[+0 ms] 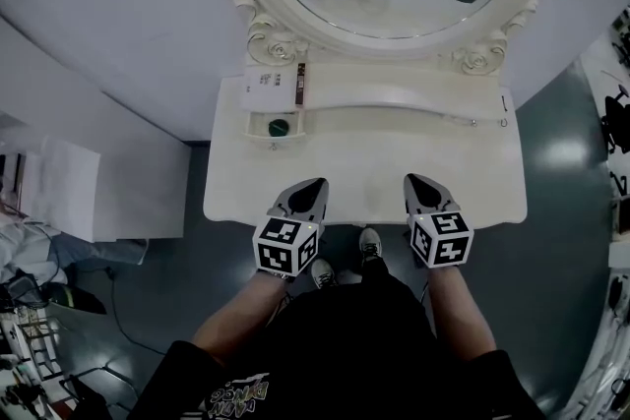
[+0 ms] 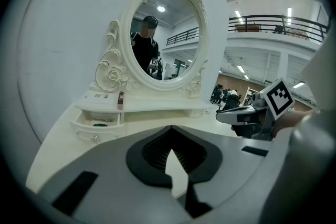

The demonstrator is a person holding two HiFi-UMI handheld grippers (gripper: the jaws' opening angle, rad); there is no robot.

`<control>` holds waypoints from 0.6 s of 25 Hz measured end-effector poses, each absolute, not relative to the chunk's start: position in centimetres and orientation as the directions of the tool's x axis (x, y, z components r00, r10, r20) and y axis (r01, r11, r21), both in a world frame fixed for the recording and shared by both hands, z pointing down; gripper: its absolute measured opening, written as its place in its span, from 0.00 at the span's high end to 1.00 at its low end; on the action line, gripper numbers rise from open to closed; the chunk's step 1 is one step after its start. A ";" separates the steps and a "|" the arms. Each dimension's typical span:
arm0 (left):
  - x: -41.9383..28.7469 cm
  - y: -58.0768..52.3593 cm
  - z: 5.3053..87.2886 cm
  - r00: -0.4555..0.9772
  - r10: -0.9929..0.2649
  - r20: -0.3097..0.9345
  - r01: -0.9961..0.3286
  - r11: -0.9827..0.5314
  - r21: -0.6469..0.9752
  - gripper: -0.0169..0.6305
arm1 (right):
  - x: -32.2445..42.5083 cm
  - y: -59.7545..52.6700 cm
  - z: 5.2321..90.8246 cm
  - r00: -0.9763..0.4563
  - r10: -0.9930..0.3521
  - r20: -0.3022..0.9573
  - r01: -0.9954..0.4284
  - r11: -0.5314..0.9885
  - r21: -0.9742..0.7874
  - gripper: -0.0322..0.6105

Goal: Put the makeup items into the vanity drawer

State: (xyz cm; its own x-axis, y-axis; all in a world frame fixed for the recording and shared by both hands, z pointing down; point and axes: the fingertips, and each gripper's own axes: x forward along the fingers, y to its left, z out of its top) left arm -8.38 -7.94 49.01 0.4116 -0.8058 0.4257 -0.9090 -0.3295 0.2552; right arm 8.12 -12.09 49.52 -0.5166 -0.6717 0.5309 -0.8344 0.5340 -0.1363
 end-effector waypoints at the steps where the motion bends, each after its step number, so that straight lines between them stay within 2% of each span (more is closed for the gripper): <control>1: -8.6 -7.6 49.1 0.417 -0.803 0.427 -0.907 -0.334 0.257 0.96 | 7.9 -11.6 49.6 -0.513 -0.674 0.532 -0.837 0.530 -0.136 0.91; 15: -9.9 -4.3 49.8 0.475 -0.770 0.426 -0.879 -0.391 0.272 0.96 | 6.9 -7.1 49.8 -0.464 -0.711 0.529 -0.872 0.470 -0.134 0.91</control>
